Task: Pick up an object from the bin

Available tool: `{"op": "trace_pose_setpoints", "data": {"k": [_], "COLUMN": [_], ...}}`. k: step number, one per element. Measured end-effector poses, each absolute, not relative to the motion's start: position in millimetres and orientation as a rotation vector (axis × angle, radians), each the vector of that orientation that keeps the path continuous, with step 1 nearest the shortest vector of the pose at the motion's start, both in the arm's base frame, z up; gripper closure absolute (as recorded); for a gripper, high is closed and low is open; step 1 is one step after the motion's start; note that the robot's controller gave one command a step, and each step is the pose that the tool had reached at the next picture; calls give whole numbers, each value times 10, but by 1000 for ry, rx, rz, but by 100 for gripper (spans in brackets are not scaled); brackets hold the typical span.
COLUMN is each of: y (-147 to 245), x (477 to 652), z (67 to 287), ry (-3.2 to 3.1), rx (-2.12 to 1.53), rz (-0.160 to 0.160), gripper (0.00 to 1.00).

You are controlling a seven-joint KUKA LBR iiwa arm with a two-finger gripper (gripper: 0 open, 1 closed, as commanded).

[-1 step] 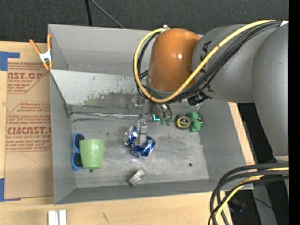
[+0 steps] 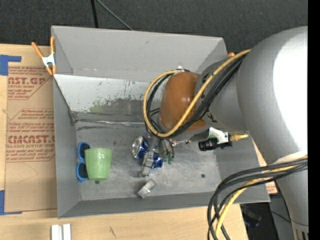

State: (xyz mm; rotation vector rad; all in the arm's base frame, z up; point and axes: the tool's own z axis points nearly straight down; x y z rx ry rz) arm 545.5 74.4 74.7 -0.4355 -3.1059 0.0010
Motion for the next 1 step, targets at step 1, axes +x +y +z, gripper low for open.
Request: {"op": "trace_pose_setpoints", "data": {"k": [1], "y": [746], "x": [5485], "z": [789], "ry": [-3114], "rx": [-436], "rz": [-3], "gripper": [100]}}
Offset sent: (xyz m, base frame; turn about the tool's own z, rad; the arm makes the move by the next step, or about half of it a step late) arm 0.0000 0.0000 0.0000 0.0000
